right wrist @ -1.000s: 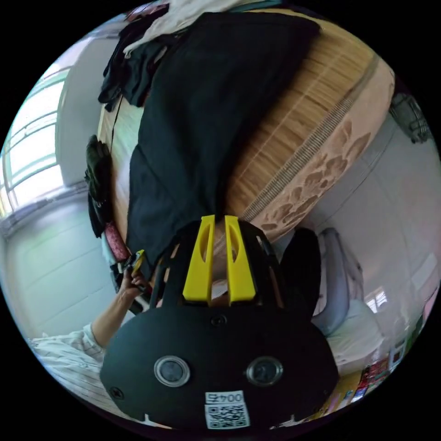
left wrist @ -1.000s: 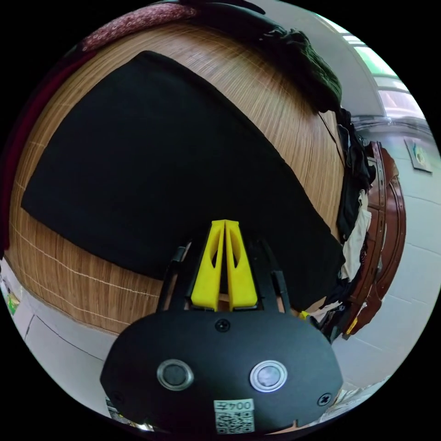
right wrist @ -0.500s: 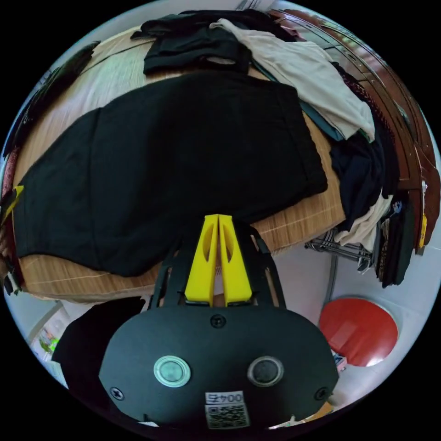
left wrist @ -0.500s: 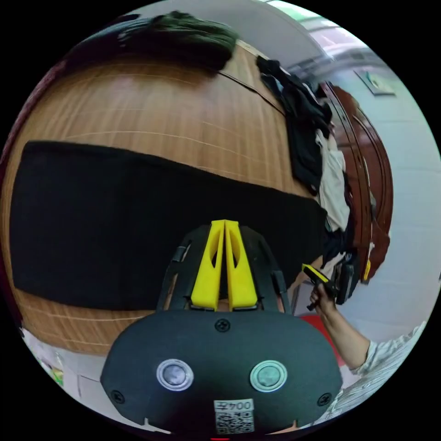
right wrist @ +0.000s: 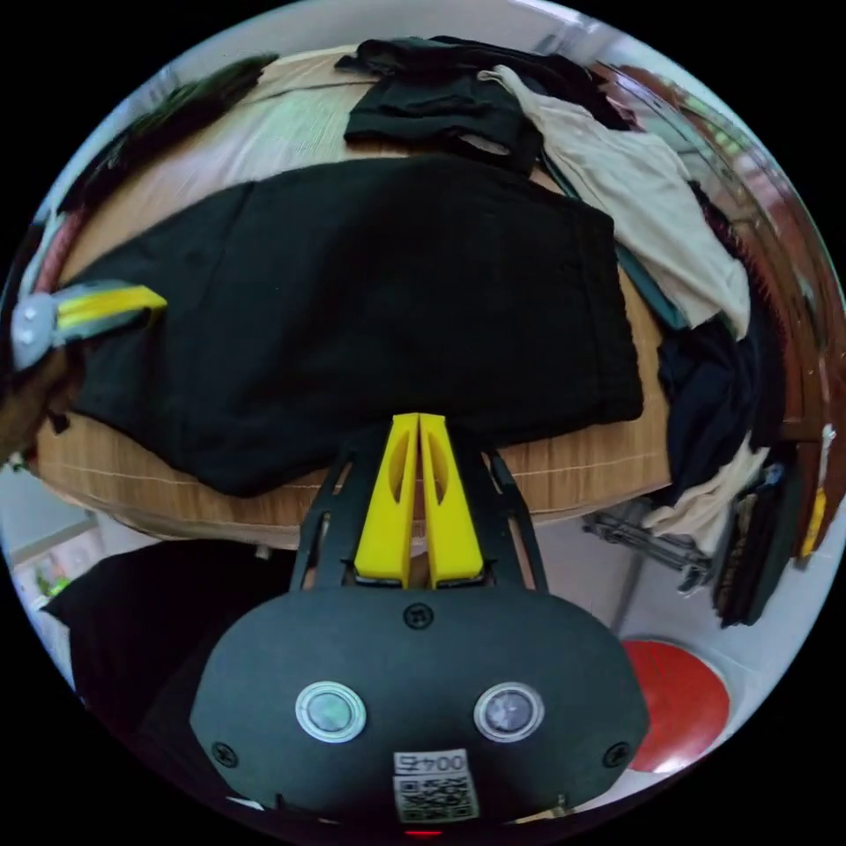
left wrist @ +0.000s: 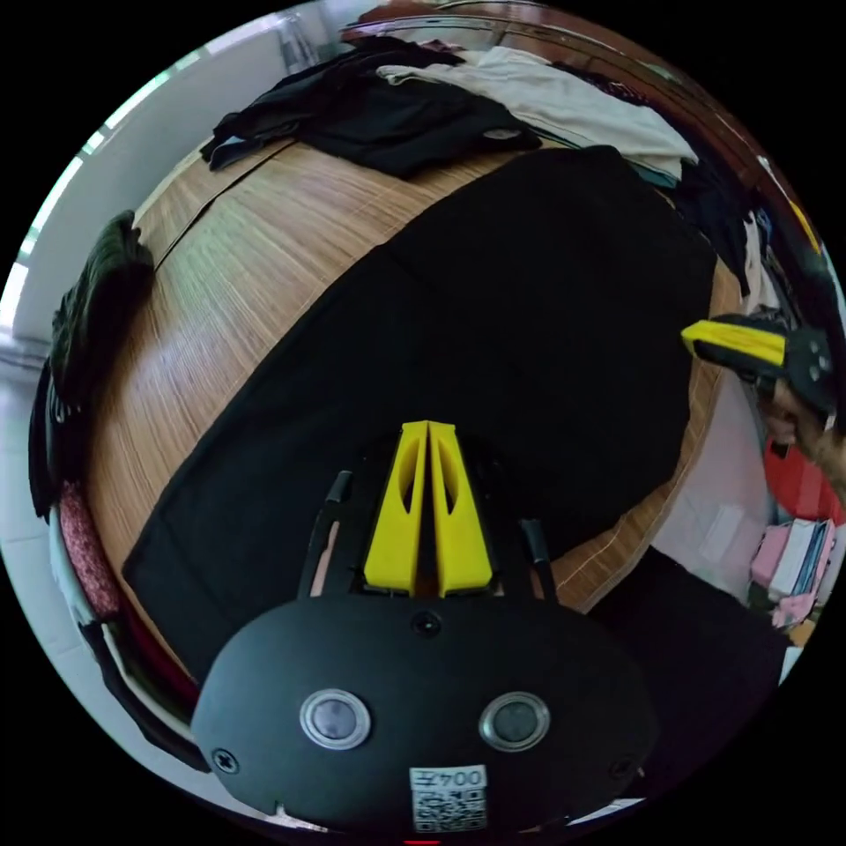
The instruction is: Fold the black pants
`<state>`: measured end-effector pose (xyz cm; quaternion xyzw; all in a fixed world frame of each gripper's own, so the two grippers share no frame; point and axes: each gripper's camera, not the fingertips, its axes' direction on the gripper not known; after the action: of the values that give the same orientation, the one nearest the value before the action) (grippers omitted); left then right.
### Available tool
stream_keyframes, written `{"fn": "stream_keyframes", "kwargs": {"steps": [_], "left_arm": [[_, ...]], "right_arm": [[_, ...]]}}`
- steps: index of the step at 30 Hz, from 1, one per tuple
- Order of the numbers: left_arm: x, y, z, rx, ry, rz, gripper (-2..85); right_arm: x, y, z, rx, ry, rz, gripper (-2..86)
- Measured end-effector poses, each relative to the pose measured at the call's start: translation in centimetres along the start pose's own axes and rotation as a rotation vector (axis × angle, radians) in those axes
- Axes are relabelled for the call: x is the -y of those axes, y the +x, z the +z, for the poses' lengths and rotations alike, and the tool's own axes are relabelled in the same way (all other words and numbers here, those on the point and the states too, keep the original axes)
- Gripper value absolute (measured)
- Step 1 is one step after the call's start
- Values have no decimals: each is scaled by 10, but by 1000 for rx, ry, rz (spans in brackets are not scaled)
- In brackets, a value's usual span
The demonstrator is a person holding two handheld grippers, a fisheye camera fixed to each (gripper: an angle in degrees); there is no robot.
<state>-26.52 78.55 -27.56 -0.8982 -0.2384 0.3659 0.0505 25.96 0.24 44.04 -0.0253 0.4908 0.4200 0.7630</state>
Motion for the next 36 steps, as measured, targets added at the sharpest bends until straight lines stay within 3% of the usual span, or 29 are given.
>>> {"fn": "stream_keyframes", "kwargs": {"steps": [3,5,7,11,19,22,24,27,29,32,36], "left_arm": [[2,-11,19,-20,-34,31,3],[4,-16,33,-23,-59,57,3],[1,-21,42,-25,-57,69,4],[-1,-34,60,-48,-62,43,4],[-1,-46,84,-43,-80,39,4],[-2,-49,90,-40,-80,43,4],[-3,-51,92,-36,-76,46,4],[-3,-51,95,-21,-76,65,4],[-5,-50,97,-8,-72,81,4],[-8,-52,97,-10,-58,76,4],[-9,-59,96,-42,-53,30,3]], "right_arm": [[-15,80,-16,303,81,218,64],[-48,172,-14,594,191,594,111],[-76,228,5,850,268,799,131],[-92,286,37,846,188,867,121],[-82,316,62,1063,246,881,107],[-70,317,60,1035,229,844,76],[-57,314,46,899,169,792,48],[-45,306,-10,617,261,648,13],[-55,316,-8,368,218,732,2],[-74,341,18,483,159,863,10],[-62,313,-7,471,233,669,73]]}}
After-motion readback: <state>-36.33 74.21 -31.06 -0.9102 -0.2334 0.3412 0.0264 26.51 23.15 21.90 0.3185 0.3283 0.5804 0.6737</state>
